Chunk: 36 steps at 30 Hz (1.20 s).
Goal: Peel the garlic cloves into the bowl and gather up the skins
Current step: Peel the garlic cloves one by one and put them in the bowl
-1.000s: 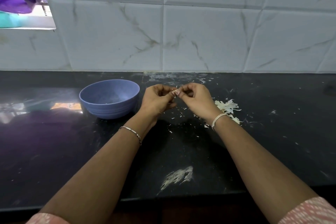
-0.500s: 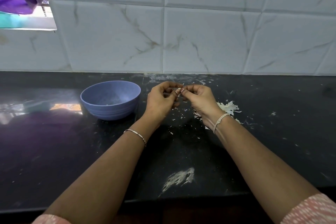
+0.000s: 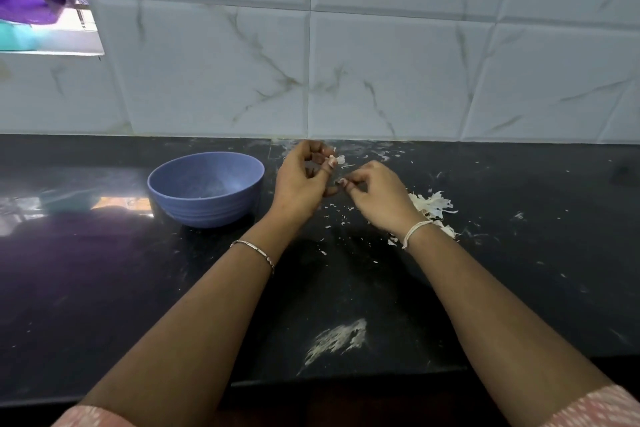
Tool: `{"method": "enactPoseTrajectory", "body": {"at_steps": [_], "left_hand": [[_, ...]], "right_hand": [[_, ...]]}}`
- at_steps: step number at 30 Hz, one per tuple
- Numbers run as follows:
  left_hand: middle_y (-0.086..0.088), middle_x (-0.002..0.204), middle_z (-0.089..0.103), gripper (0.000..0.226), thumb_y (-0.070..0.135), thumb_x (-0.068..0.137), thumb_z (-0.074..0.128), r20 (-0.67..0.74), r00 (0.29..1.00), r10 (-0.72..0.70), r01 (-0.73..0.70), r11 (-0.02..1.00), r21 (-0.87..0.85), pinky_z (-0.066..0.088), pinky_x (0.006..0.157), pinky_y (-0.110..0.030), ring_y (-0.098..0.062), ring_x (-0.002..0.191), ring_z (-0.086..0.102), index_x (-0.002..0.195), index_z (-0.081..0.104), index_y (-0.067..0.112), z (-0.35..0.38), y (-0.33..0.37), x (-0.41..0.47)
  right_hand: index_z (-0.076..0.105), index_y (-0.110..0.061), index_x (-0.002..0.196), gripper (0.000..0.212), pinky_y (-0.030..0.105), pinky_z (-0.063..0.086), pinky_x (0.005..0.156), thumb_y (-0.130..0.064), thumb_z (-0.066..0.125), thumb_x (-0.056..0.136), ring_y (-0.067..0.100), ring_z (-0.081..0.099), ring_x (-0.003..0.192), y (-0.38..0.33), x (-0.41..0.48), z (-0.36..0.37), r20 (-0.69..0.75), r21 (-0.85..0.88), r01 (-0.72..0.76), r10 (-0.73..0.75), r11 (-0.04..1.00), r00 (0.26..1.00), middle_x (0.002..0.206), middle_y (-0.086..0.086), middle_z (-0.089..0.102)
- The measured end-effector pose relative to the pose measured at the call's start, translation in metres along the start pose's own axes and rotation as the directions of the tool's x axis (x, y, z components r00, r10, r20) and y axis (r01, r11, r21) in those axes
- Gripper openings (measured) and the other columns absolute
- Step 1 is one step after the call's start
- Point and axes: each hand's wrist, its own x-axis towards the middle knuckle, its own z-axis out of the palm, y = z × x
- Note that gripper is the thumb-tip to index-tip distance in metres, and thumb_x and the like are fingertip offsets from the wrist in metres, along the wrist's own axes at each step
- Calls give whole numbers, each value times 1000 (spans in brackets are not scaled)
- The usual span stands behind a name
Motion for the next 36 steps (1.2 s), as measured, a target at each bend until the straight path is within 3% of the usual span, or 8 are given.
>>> {"method": "enactPoseTrajectory", "body": {"at_steps": [4, 10, 16, 23, 26, 30, 33, 36], "left_hand": [[1, 87, 59, 15, 1, 93, 62, -18, 998, -52, 50, 995, -86, 58, 66, -25, -6, 71, 57, 94, 59, 17, -3, -4, 1], [-4, 85, 63, 16, 1, 89, 66, 28, 999, -36, 37, 999, -15, 59, 67, -25, -10, 76, 60, 88, 63, 16, -3, -4, 1], [-4, 79, 67, 18, -1, 83, 72, 22, 1000, 18, -20, 995, 96, 61, 76, -39, -17, 77, 64, 82, 68, 16, -1, -4, -1], [3, 76, 71, 6, 13, 81, 76, -46, 994, 97, -84, 970, 230, 59, 78, -42, -15, 75, 67, 83, 72, 17, 1, -5, -3], [-4, 74, 69, 9, 22, 77, 76, -47, 998, 33, -25, 987, 157, 60, 77, -47, -20, 70, 65, 81, 71, 17, 2, -3, -4], [-15, 73, 63, 5, 6, 83, 74, -51, 993, -107, 104, 993, -50, 51, 71, -41, -22, 65, 56, 84, 69, 5, 3, -1, -5], [-15, 70, 62, 14, 1, 84, 73, -14, 983, -185, 180, 968, -172, 50, 64, -32, -21, 64, 54, 94, 68, -7, 2, 1, -6], [-8, 69, 65, 5, -1, 84, 72, 43, 970, -239, 242, 940, -239, 57, 67, -24, -13, 61, 59, 88, 69, -2, 0, 3, -6]], "right_hand": [[59, -20, 61, 29, 26, 43, 66, -26, 86, 69, 8, 51, 71, -1, 0, -7, -126, 110, -15, 29, 994, 992, 81, -3, 56], [68, -19, 89, 5, 40, 58, 69, -23, 70, 89, 27, 68, 75, -5, 3, -6, -69, 580, -88, 156, 810, 985, 88, 1, 69], [72, -22, 84, 5, 53, 57, 79, -18, 69, 87, 28, 71, 81, 0, 7, 5, -107, 531, -90, 172, 842, 979, 83, 4, 74], [73, -17, 89, 9, 47, 56, 81, -22, 66, 90, 22, 68, 79, -3, 6, 7, -151, 404, -94, 168, 910, 974, 79, -1, 71], [71, -13, 94, 11, 37, 52, 81, -15, 60, 94, 20, 64, 86, -9, 2, 4, -224, 228, -40, 92, 973, 970, 88, 2, 70], [70, -11, 93, 12, 36, 50, 79, -10, 59, 92, 22, 63, 87, -14, 2, 6, -296, 150, 11, 34, 989, 955, 90, 4, 71], [70, -12, 90, 10, 33, 50, 77, -11, 60, 92, 20, 63, 83, -15, 3, 6, -298, 190, -23, 80, 981, 951, 86, 2, 70], [70, -15, 87, 8, 36, 54, 79, -15, 63, 92, 20, 66, 82, -13, 4, 9, -242, 349, -94, 186, 932, 952, 82, 0, 70]]}}
